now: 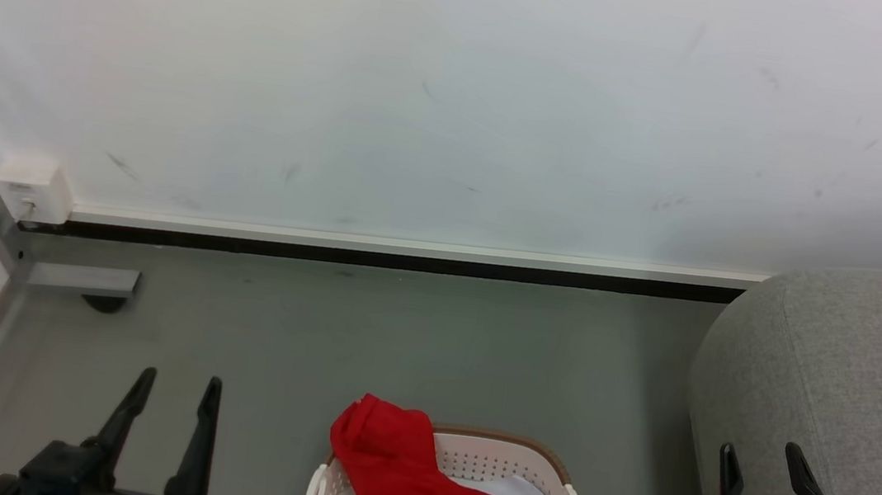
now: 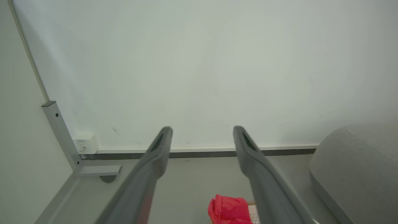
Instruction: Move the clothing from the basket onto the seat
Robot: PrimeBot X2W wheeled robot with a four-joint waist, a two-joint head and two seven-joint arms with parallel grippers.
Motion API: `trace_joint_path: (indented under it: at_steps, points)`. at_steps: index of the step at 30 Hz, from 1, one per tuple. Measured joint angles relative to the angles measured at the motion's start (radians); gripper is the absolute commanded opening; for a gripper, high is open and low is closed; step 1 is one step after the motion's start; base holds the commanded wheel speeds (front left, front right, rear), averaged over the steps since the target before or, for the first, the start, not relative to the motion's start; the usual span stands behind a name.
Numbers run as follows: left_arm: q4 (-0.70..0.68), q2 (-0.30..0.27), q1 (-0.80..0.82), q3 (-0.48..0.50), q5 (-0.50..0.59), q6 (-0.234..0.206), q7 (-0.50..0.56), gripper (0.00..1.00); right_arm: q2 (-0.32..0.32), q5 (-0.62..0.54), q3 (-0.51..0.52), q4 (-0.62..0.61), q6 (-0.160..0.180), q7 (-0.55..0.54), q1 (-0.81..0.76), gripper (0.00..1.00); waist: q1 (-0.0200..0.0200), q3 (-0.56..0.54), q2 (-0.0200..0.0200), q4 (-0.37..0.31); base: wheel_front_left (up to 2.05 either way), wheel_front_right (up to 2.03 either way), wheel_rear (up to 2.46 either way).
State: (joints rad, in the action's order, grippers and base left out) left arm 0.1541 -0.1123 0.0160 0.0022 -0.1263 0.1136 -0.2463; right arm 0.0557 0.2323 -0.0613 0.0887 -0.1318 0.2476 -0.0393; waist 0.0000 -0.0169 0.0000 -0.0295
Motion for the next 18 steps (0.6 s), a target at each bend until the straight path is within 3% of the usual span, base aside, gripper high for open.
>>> trace_joint_path:
  at_steps: [18]
  points:
    - [-0.006,-0.001,-0.001,0.004,0.079,0.008,-0.017,1.00,-0.006,-0.061,-0.008,-0.025,0.000,0.015,-0.004,1.00,0.0000,0.000,0.0000,-0.006,0.00,0.00,0.00]
